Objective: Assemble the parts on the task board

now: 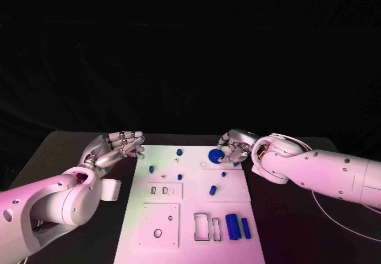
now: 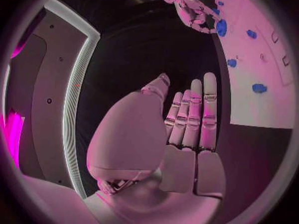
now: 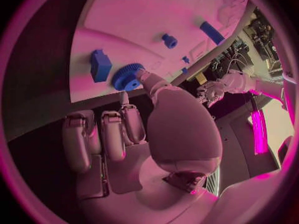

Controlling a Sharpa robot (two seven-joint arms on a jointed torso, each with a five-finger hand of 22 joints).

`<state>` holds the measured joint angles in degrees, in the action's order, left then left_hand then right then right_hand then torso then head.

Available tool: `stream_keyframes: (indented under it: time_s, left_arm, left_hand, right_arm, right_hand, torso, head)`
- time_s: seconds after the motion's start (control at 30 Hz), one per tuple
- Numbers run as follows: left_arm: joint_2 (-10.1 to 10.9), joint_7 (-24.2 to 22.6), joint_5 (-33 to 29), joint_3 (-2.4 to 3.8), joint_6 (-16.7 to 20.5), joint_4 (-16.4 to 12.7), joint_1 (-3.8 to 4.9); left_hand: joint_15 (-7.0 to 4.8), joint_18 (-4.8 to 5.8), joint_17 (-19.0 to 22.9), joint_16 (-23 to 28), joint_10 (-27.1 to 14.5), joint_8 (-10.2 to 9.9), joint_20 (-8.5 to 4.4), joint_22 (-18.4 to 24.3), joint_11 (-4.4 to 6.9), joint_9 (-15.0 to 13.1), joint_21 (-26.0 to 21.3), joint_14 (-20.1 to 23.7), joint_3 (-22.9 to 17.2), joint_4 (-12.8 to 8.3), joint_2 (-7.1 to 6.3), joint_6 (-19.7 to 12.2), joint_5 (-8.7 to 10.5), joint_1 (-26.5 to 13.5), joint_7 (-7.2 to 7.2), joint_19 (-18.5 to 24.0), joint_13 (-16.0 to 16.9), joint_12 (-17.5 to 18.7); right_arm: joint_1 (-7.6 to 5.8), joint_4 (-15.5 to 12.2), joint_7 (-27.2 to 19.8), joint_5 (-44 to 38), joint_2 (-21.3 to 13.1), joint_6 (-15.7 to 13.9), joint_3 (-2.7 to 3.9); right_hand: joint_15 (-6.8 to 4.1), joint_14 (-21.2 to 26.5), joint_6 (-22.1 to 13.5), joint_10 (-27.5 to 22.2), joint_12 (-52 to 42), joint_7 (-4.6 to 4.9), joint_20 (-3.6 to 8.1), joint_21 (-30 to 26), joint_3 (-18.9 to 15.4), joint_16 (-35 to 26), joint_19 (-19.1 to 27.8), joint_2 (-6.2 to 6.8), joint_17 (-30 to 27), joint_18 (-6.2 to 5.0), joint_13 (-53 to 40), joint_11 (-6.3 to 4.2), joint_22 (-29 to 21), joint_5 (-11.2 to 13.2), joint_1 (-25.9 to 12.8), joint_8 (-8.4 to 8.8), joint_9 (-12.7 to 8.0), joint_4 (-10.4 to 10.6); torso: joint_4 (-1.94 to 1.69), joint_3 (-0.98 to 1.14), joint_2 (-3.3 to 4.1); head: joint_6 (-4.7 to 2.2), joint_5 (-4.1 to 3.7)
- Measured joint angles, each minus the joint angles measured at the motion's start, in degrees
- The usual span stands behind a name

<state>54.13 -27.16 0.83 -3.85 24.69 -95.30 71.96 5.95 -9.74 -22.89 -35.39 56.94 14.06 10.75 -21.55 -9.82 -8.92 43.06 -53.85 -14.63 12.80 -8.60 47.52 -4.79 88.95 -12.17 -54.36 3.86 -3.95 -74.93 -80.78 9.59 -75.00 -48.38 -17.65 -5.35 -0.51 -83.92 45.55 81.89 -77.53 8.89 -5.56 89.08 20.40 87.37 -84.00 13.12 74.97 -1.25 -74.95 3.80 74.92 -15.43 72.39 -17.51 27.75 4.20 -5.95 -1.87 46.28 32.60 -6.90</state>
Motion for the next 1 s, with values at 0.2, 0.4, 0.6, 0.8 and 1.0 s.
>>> stream_keyframes:
  time_s: [0.2,0.4,0.6,0.8,1.0]
  left_arm:
    - [0.0,0.1,0.0,0.0,0.0,0.0,0.0]
    - [0.0,0.2,0.0,0.0,-0.1,0.0,0.0]
    - [0.0,0.2,0.0,0.0,-0.1,0.0,0.0]
    - [0.0,0.3,0.0,0.0,-0.1,0.0,0.0]
    - [0.0,0.4,0.0,0.0,-0.2,0.0,0.0]
  left_hand:
    - [0.0,0.0,-0.1,0.0,0.0,0.0,0.0,0.0,0.0,0.0,0.3,0.0,0.0,0.0,0.0,0.0,0.0,0.0,0.0,0.0,0.0,0.0]
    - [-0.11,0.0,-0.1,0.0,0.0,0.0,0.0,0.0,0.0,0.0,0.3,0.1,-0.1,-0.1,0.0,0.0,0.0,0.0,0.0,0.0,0.0,0.0]
    - [-0.2,0.0,0.0,0.0,0.0,0.0,0.0,-0.1,0.0,0.0,0.3,0.2,-0.2,-0.2,0.0,0.0,0.0,0.0,0.0,0.0,0.0,0.0]
    - [-0.2,0.0,0.0,0.0,0.0,0.0,0.0,-0.1,0.0,0.0,0.3,0.2,-0.2,-0.2,0.0,0.0,0.0,0.0,0.0,0.0,0.0,0.0]
    - [-0.2,0.0,0.0,0.0,0.0,0.0,0.0,-0.1,0.0,0.0,0.3,0.2,-0.2,-0.2,0.0,0.0,0.0,0.0,0.0,0.0,0.0,0.0]
  right_arm:
    - [0.08,0.7,0.1,0.0,0.7,0.0,-0.04]
    - [0.09,1.3,0.2,0.0,1.2,0.1,-0.08]
    - [0.06,1.5,0.2,0.0,1.6,0.1,-0.11]
    - [0.07,1.5,0.3,-1.2,1.8,0.1,-0.13]
    - [0.22,0.9,0.3,-4.4,1.8,-0.1,-0.14]
  right_hand:
    - [0.0,0.0,0.0,0.0,-0.2,0.0,0.0,0.2,-0.2,0.2,0.0,-0.24,0.0,0.0,0.0,0.0,0.0,0.0,-0.2,-0.24,0.1,0.4]
    - [0.0,0.0,0.0,0.2,-1.2,0.0,0.0,0.4,0.1,0.2,0.0,-0.58,0.0,0.0,0.0,0.21,0.0,0.0,-0.2,-0.68,0.3,0.9]
    - [0.0,0.0,0.7,1.7,-4.5,-0.1,0.0,0.6,0.6,0.5,0.0,-0.6,0.0,0.86,0.0,-0.01,0.0,0.0,-0.2,-1.54,0.5,1.4]
    - [0.0,0.0,2.5,1.7,-7.3,-0.5,0.0,0.6,1.4,0.7,0.0,-1.07,0.0,0.86,0.0,-0.1,0.0,0.0,0.3,-2.29,0.6,1.8]
    - [0.0,0.0,4.7,2.2,-9.4,-1.17,0.0,0.6,2.9,1.0,0.0,-1.18,0.0,0.86,0.0,-0.51,0.0,2.0,0.4,-3.13,0.6,1.4]
  torso:
    - [0.03,0.02,-0.01]
    - [0.03,-0.02,-0.01]
    - [0.03,-0.02,-0.03]
    - [0.03,-0.02,-0.06]
    - [0.03,-0.02,-0.07]
  head:
    - [0.04,0.04]
    - [0.23,0.11]
    - [0.39,0.19]
    - [0.42,0.2]
    - [0.43,0.25]
